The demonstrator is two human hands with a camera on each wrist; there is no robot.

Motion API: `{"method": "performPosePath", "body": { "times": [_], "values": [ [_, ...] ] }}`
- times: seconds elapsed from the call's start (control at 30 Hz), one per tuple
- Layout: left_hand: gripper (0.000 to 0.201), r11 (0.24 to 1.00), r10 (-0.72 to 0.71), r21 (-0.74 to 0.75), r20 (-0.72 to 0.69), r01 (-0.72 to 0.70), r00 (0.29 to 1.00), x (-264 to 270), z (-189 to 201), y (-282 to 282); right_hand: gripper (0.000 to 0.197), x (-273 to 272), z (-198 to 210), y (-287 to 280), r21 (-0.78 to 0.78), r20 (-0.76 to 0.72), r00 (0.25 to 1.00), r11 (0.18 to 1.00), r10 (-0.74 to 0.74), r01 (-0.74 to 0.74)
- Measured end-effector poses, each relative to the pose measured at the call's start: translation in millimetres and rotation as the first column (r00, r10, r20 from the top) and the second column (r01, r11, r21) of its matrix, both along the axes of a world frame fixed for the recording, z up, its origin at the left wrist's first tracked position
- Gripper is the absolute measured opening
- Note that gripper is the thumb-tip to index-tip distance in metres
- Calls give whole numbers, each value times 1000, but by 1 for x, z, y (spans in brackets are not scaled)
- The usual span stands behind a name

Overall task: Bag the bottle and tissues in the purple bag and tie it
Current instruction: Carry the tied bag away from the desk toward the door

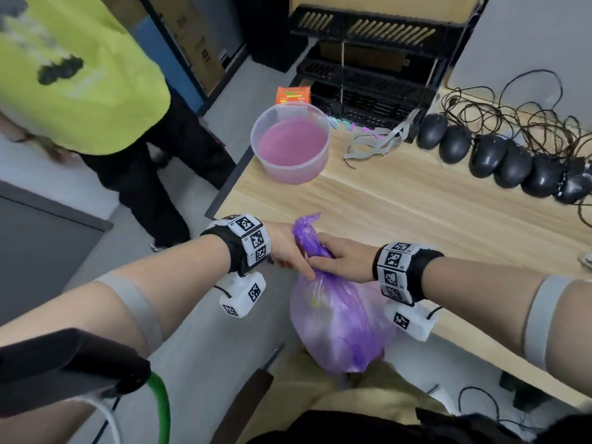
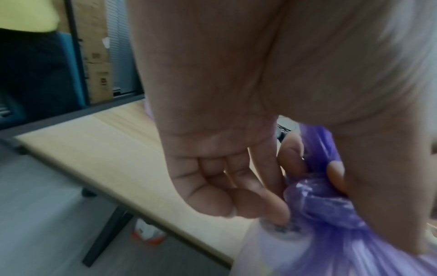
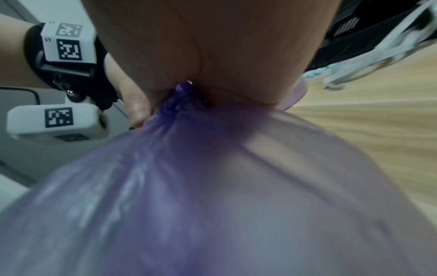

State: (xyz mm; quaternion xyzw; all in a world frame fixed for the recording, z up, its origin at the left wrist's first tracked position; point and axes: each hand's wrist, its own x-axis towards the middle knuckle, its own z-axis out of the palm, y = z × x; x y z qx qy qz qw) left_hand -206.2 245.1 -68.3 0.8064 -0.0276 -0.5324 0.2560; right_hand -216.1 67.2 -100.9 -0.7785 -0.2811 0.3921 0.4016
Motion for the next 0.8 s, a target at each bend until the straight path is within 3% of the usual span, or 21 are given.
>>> {"method": "performPosePath", "body": {
  "times": [0.1,0.33,0.53,0.6,0.7,0.8],
  "values": [
    [21,995,75,-61,4,-75,997,-20,1,32,40,-8,-2,33,-19,16,996,996,90,-89],
    [11,953,297,-74,39,-294,954,-78,-1,99,40,-30,-7,104,15,68,976,978,206,-207],
    [13,837,546,-64,121,-543,829,-137,-18,140,29,-54,-13,149,33,24,962,961,273,-274],
    [19,795,604,-50,159,-605,781,-152,-21,149,34,-61,-13,159,41,1,961,960,277,-277],
    [9,735,671,-56,205,-676,712,-171,-24,162,46,-65,-13,171,77,-34,939,938,342,-339],
    [11,693,710,-65,235,-718,664,-181,-27,175,46,-61,-10,184,91,-4,916,912,402,-400]
  ]
}}
